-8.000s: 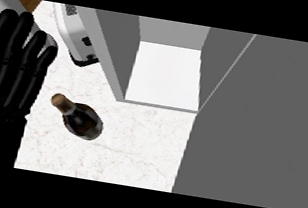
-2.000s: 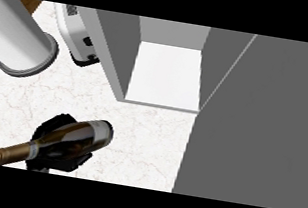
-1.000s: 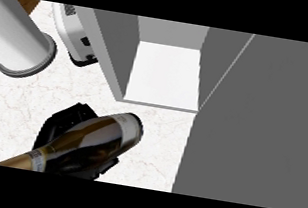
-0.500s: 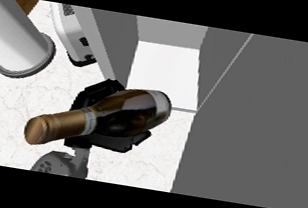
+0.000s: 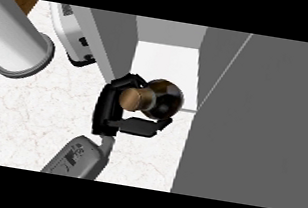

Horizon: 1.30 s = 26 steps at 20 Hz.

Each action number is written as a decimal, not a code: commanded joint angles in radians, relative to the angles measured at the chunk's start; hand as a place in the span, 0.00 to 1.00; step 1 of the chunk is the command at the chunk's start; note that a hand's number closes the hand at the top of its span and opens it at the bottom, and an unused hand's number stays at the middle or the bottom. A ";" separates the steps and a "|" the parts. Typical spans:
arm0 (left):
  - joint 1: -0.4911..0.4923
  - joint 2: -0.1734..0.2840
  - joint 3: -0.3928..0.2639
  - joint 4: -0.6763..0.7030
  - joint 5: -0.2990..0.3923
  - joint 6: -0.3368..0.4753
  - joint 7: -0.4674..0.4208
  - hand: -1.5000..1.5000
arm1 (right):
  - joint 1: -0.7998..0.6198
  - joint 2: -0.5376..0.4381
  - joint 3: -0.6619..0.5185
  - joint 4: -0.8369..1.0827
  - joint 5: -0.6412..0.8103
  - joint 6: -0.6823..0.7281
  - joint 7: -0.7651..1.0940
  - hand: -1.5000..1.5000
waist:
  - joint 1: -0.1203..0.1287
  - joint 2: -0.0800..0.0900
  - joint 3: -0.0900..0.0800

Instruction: Pick up the wine, place it into the cabinet and close the cabinet

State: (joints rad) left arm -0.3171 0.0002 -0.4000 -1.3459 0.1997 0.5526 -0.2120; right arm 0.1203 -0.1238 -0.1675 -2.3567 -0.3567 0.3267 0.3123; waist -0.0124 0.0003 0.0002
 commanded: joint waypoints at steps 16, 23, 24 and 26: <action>-0.306 0.000 -0.008 0.539 0.298 0.032 -0.300 1.00 | -0.026 -0.003 -0.047 -0.022 -0.109 -0.003 0.036 0.00 | -0.011 0.004 -0.001; -0.469 0.000 0.004 0.686 0.394 -0.004 -0.329 1.00 | -0.009 0.022 -0.028 -0.015 -0.082 0.012 0.014 0.00 | -0.022 0.005 -0.001; -0.426 0.000 -0.019 0.738 0.464 -0.052 -0.426 1.00 | -0.070 -0.010 -0.042 0.027 -0.104 0.001 0.044 0.00 | -0.029 0.010 -0.001; -0.497 0.000 -0.015 0.745 0.482 -0.026 -0.349 1.00 | 0.016 -0.001 -0.063 -0.056 -0.146 0.018 0.049 0.00 | -0.033 0.006 -0.001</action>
State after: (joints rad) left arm -0.7226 0.0002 -0.4204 -0.6889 0.6060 0.5439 -0.5601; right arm 0.0902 -0.1304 -0.2154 -2.3435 -0.4236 0.3391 0.3412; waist -0.0329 0.0054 -0.0007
